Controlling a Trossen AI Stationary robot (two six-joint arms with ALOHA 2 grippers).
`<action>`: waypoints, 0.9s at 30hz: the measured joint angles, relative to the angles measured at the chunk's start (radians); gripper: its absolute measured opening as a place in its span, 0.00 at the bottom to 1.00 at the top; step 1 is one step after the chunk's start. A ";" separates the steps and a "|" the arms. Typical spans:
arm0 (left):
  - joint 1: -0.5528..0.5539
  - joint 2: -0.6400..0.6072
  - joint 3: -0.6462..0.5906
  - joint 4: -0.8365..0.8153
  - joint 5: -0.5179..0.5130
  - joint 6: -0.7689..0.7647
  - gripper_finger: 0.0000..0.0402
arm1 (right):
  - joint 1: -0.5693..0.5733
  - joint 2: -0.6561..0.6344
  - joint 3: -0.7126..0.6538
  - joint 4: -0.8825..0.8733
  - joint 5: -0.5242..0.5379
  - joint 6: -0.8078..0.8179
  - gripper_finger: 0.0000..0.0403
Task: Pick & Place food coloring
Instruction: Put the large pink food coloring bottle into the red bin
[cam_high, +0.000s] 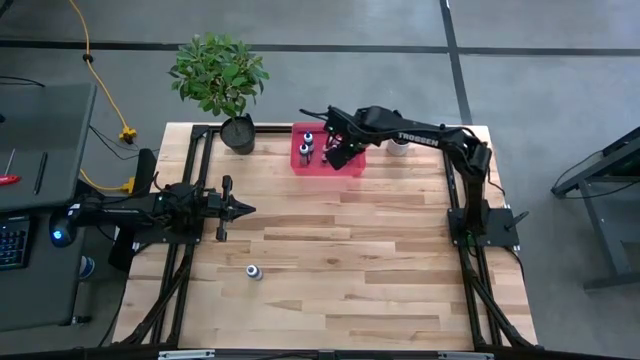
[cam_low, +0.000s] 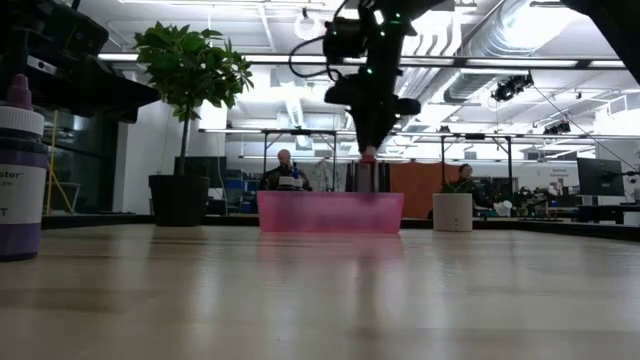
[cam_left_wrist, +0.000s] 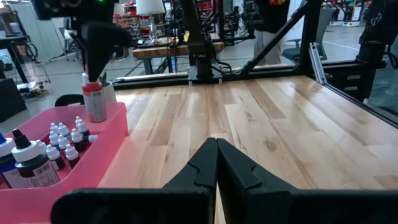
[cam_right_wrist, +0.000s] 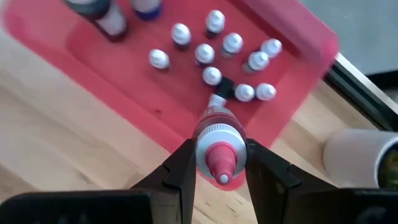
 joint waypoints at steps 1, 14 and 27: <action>0.000 0.000 0.000 0.000 0.000 0.000 0.00 | -0.004 -0.002 -0.014 0.000 0.005 0.001 0.26; 0.000 0.000 0.000 0.000 0.000 0.000 0.00 | -0.037 -0.004 -0.171 0.088 -0.024 0.001 0.26; 0.000 0.000 0.000 0.000 0.000 0.000 0.00 | -0.042 -0.007 -0.212 0.155 -0.027 -0.006 0.29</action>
